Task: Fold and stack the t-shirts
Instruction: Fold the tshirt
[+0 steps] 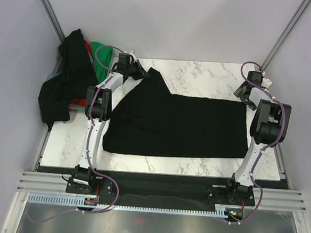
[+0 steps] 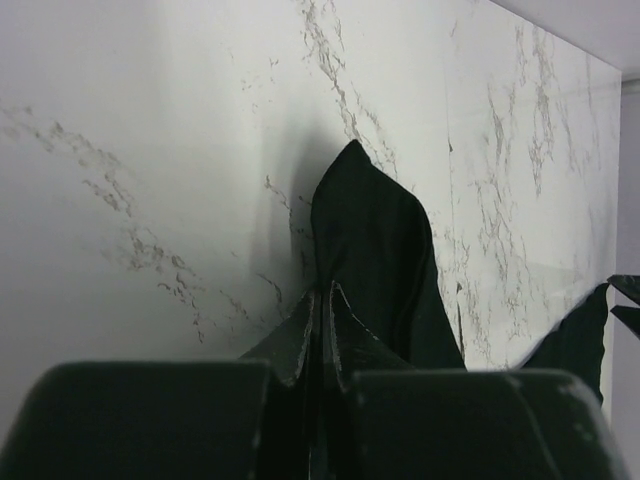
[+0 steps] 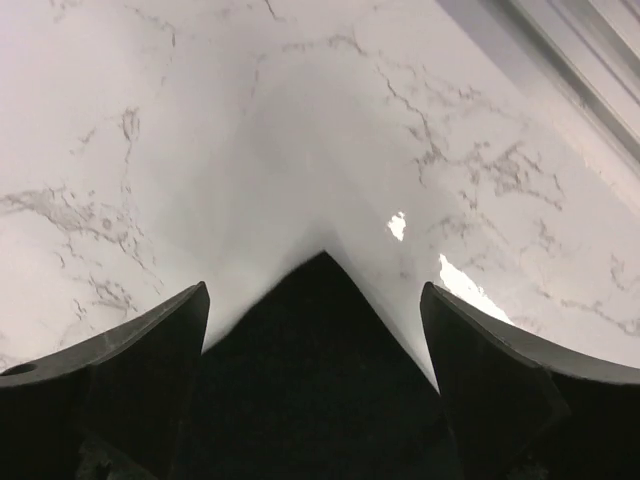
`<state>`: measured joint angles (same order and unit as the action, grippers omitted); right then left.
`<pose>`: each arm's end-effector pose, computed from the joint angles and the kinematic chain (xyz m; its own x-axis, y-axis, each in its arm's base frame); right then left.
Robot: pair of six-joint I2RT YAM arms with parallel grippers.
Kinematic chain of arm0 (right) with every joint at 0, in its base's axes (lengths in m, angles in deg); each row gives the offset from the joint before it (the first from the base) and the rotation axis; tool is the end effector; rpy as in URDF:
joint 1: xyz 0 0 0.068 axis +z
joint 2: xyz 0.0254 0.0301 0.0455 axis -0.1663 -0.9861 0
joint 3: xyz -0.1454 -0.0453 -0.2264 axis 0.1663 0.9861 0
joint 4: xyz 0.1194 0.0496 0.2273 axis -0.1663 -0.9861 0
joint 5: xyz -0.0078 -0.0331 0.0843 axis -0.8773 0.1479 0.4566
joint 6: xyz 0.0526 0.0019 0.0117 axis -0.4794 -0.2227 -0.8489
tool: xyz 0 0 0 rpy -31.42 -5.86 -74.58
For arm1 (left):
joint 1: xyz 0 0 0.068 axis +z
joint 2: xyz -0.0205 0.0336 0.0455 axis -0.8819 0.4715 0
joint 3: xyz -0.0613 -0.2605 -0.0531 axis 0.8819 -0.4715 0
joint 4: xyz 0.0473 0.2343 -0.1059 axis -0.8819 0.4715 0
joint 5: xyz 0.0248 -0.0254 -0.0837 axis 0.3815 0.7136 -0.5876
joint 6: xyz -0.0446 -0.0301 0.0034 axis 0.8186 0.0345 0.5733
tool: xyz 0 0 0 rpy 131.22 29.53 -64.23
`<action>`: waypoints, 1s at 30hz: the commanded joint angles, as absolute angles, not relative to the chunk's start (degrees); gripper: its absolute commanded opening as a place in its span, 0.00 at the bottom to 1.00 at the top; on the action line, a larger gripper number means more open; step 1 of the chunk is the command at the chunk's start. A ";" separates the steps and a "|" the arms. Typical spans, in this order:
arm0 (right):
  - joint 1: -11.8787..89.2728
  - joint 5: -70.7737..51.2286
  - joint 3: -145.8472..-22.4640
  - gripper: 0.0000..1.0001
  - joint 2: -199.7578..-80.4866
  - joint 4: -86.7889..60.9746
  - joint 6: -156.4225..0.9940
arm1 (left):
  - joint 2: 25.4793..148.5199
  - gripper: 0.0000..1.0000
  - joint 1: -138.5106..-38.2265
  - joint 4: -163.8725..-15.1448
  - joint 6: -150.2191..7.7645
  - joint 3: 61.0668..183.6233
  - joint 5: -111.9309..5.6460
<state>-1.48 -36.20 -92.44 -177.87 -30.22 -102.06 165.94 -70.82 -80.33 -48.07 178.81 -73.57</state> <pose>0.4371 -0.0972 0.1679 -0.4764 0.5923 -0.6498 0.7234 0.6841 0.0932 0.5833 -0.1091 0.1186 -0.7446 -0.3887 -0.5427 0.1350 0.7085 -0.6927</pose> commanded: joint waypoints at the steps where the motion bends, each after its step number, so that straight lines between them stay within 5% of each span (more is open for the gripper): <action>1: -1.59 -39.21 -99.57 0.93 -180.32 -32.70 -98.41 | 164.26 0.02 -70.75 -79.05 -48.00 177.44 -73.80; 21: -1.68 -37.10 -95.71 0.53 -183.23 -29.36 -98.67 | 163.73 0.02 -70.66 -80.37 -47.83 176.21 -73.88; 28: -1.50 -34.82 -95.53 0.00 -182.71 -29.45 -98.94 | 163.56 0.02 -70.57 -79.33 -47.13 176.21 -72.49; 30: -0.54 -34.46 -94.66 0.00 -180.69 -29.54 -99.02 | 162.42 0.02 -70.48 -79.84 -45.81 173.85 -68.45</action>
<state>-1.28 -36.20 -96.44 -182.70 -27.75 -98.71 165.35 -70.82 -83.07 -47.30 176.74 -73.46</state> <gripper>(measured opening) 0.010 0.029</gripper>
